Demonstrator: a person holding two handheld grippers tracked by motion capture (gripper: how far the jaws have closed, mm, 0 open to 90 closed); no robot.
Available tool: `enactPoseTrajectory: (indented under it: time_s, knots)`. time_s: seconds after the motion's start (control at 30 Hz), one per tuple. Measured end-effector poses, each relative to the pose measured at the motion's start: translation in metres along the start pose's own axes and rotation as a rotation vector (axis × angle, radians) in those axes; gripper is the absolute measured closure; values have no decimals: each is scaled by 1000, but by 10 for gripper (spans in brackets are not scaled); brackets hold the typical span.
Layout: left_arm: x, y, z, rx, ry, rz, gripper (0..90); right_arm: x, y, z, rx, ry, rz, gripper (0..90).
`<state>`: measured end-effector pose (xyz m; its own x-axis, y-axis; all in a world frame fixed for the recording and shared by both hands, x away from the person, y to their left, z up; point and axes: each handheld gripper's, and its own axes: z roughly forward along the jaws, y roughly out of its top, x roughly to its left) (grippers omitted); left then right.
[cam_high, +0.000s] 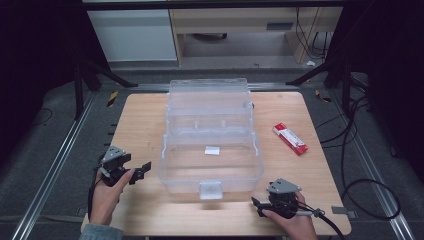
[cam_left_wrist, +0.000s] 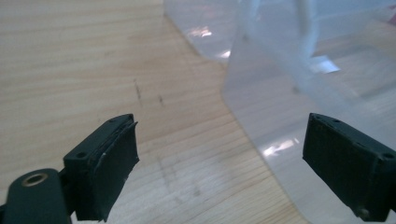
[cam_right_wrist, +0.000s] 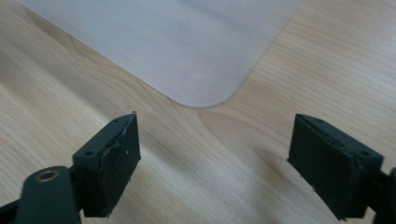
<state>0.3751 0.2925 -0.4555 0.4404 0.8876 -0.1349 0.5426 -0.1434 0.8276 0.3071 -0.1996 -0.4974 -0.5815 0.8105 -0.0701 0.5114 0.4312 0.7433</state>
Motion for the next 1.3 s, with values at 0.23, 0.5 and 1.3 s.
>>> enactPoseTrajectory:
  time_s: [0.23, 0.5, 1.3]
  knots:
    - [-23, 23, -15, -45, -58, 39, 129, 7, 9, 4, -30, 17, -20, 221]
    - [-50, 36, 1, -16, -82, 91, 171, 14, 15, 8, -46, 27, -36, 230]
    - [-54, 41, 54, 112, -119, 4, 269, 12, 22, 8, -78, -11, -35, 272]
